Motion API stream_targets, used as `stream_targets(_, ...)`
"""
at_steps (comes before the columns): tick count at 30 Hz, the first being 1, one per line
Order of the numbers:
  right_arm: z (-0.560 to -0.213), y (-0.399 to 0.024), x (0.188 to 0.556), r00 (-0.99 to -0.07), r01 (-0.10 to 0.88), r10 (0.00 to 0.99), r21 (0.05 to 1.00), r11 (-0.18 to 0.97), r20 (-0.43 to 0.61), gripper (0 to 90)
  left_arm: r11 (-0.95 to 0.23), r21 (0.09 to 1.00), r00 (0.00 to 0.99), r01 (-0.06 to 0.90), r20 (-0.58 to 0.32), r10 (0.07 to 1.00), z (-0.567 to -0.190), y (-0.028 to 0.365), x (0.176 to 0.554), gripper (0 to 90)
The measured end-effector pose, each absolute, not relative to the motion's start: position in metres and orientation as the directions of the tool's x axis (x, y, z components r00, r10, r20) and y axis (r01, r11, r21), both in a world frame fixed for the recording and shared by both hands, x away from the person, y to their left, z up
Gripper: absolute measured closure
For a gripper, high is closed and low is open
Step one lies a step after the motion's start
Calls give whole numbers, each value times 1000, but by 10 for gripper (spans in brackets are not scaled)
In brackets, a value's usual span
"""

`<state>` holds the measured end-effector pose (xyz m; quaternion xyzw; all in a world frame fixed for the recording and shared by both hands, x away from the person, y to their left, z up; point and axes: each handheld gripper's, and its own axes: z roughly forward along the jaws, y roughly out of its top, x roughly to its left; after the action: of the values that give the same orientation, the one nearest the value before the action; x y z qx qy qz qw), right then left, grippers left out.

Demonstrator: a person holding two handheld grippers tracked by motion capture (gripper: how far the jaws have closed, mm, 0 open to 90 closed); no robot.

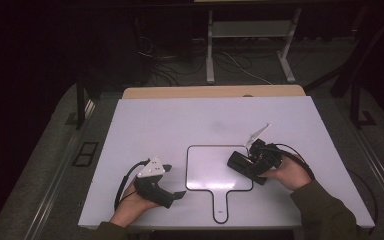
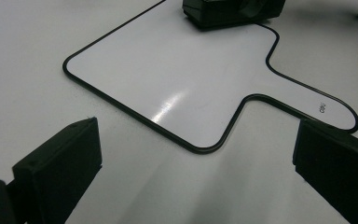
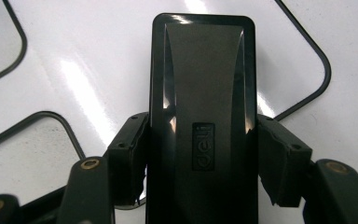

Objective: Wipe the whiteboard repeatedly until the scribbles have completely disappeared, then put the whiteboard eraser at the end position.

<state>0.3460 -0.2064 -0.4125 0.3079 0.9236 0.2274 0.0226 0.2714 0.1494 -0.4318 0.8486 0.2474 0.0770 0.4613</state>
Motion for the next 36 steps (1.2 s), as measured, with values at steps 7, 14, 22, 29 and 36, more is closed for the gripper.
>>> stream_targets(7, -405, -209, 347, -809, 554, 578, 464, 691, 105, 389, -450, 822, 865, 349, -98, 493, -432, 150, 271, 0)
stream_targets(14, -396, -207, 355, -806, 551, 584, 487, 678, 99, 389, -449, 821, 863, 353, -101, 495, -432, 151, 272, 0)
stream_targets(22, -387, -196, 387, -789, 562, 608, 500, 659, 87, 388, -446, 823, 862, 352, -99, 498, -432, 153, 273, 0)
stream_targets(29, -380, -182, 423, -773, 575, 630, 502, 646, 75, 388, -445, 824, 859, 351, -95, 503, -433, 157, 275, 0)
stream_targets(36, -381, -165, 457, -770, 582, 634, 478, 658, 64, 387, -460, 818, 862, 346, -82, 501, -434, 156, 275, 0)
